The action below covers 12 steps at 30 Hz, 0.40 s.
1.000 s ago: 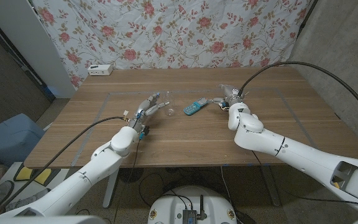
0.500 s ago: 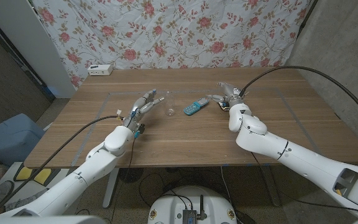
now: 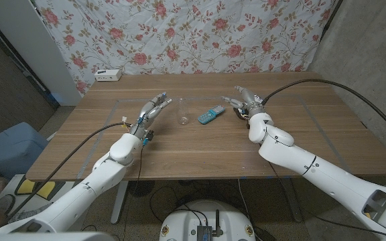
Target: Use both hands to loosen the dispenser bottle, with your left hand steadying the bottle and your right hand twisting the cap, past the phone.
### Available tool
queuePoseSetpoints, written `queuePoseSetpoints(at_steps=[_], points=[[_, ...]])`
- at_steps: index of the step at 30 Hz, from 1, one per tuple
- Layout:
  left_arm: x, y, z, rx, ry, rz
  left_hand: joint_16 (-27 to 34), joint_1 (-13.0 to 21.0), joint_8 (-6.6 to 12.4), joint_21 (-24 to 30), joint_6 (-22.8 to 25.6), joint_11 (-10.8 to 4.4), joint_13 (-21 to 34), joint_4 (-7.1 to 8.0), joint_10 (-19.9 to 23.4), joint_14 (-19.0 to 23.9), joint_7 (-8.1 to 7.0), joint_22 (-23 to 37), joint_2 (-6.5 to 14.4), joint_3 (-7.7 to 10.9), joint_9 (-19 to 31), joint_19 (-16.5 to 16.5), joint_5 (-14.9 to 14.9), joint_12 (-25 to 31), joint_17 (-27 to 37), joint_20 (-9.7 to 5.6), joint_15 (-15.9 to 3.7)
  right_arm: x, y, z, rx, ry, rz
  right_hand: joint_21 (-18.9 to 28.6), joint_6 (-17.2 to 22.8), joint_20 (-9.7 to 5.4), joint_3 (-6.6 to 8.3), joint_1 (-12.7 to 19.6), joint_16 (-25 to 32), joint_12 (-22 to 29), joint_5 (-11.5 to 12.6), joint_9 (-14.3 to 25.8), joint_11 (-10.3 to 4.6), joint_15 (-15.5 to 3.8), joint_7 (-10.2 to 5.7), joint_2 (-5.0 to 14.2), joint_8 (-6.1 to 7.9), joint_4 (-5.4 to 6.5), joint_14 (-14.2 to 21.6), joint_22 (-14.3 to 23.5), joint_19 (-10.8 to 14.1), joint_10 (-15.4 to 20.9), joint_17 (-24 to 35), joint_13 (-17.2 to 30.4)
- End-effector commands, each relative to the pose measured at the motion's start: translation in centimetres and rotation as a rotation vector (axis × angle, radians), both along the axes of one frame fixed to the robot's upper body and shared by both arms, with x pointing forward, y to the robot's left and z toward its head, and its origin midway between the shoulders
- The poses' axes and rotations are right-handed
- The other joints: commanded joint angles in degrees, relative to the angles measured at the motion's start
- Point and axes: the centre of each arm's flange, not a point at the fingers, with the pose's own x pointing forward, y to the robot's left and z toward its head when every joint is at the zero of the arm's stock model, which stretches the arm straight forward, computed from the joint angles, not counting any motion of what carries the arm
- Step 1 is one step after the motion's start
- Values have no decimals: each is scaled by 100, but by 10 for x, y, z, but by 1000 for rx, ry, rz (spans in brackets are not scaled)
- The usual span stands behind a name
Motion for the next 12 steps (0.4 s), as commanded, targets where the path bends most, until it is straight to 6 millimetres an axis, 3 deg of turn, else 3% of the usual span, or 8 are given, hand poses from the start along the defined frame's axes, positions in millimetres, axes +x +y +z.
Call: queuePoseSetpoints(at_steps=[1,7,8,9,12], points=[[11,2,3,-50,-20,-21,48,0,35,47,73,-2,7,35,52,55,-2,34,105,14,9,54,-35,44,9,30,32,5,-12,2,128,-44,94,29,-41,-108,-4,-136,24,49,-21,16,-23,-22,-74,47,26,89,2,9,73,-2,15,-8],[11,-2,6,-69,-24,-2,46,-47,36,48,95,16,6,69,58,61,10,35,194,18,10,59,-62,45,9,38,47,14,-23,2,208,-50,167,29,-90,-115,-29,-227,27,50,-26,12,-10,-18,-86,86,14,140,10,8,95,-7,10,-11],[11,-3,7,-76,-20,3,46,-65,35,49,97,15,6,82,62,62,5,36,209,17,11,61,-67,47,11,40,47,16,-25,2,224,-51,180,22,-115,-115,-53,-298,23,53,-29,10,-7,-15,-386,114,17,176,14,7,100,-6,-2,-14],[11,-5,7,-87,-22,-2,48,-84,34,50,99,11,5,98,67,65,6,36,234,18,11,63,-72,49,15,35,45,17,-27,2,235,-51,192,23,-132,-120,-61,-315,20,54,-29,10,-4,-20,-506,121,15,183,19,7,110,-7,-10,-15],[10,-9,8,-92,-25,7,49,-113,35,51,110,4,5,119,62,70,2,36,268,21,11,67,-82,46,17,31,44,19,-31,4,240,-53,199,24,-129,-117,-66,-328,25,57,-29,10,21,-26,-558,129,22,188,39,6,121,0,-16,-16]])
